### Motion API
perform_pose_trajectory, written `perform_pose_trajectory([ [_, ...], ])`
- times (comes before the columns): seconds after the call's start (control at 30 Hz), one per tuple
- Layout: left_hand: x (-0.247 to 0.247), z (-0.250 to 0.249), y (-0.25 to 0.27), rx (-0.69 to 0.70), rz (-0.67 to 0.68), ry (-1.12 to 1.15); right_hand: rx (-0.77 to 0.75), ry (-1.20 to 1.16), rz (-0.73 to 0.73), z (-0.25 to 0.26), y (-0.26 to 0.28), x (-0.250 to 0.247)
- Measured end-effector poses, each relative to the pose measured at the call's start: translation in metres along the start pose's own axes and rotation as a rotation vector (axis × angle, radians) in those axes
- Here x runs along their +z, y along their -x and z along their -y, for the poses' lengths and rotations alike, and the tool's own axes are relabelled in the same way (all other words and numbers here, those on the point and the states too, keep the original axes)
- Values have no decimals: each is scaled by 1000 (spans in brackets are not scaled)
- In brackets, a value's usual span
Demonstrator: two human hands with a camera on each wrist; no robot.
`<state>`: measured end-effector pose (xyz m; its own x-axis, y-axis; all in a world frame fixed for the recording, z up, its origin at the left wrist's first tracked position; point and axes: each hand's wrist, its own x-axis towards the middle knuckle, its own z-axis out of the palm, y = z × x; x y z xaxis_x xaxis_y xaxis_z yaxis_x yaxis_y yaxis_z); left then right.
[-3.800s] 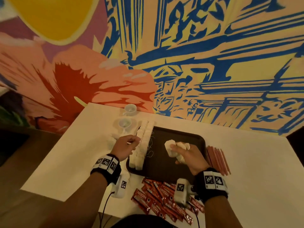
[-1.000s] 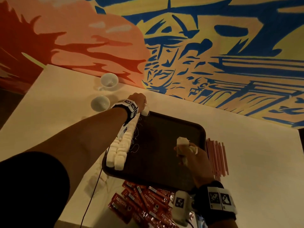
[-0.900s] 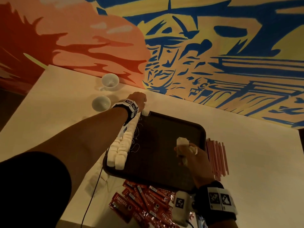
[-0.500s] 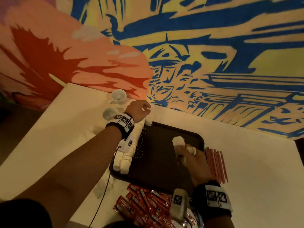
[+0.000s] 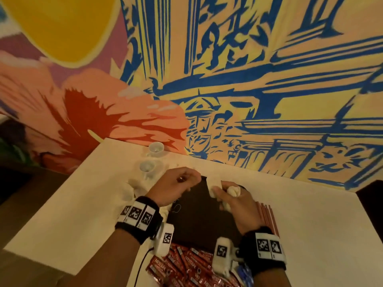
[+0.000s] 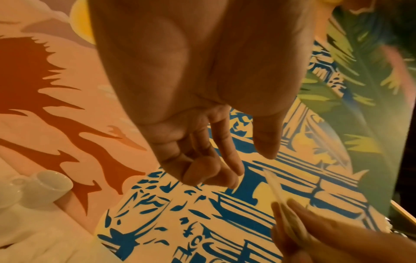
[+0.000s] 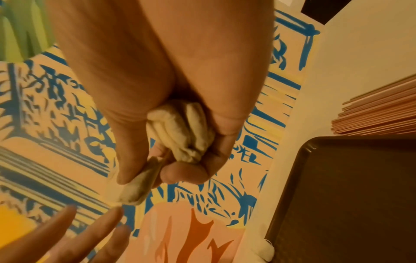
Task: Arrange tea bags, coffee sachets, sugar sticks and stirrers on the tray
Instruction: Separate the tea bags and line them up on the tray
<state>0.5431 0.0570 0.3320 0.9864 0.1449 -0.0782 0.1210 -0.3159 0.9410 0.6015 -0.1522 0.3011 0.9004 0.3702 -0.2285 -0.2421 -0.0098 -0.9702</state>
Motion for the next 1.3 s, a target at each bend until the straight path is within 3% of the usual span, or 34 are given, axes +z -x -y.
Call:
perform_pose_trajectory([
  [0.13, 17, -9, 26, 34, 31, 20, -73, 10, 56, 9, 16, 12],
  [0.27, 23, -13, 44, 57, -32, 25, -92, 21, 108, 10, 31, 17],
  [0.57, 23, -16, 72, -20, -65, 164, -39, -13, 172, 0, 53, 11],
  [0.7, 11, -17, 68, -39, -79, 167, 73, -19, 164, -1, 48, 12],
  [0.9, -30, -6, 30, -75, -151, 89, 276, -176, 100, -1, 24, 12],
  [1.1, -70, 22, -39, -57, -201, -105, 284, -222, 89, 3, -10, 12],
  [1.3, -76, 76, -105, -158, -148, -244, 331, -75, 114, -2, -35, 13],
])
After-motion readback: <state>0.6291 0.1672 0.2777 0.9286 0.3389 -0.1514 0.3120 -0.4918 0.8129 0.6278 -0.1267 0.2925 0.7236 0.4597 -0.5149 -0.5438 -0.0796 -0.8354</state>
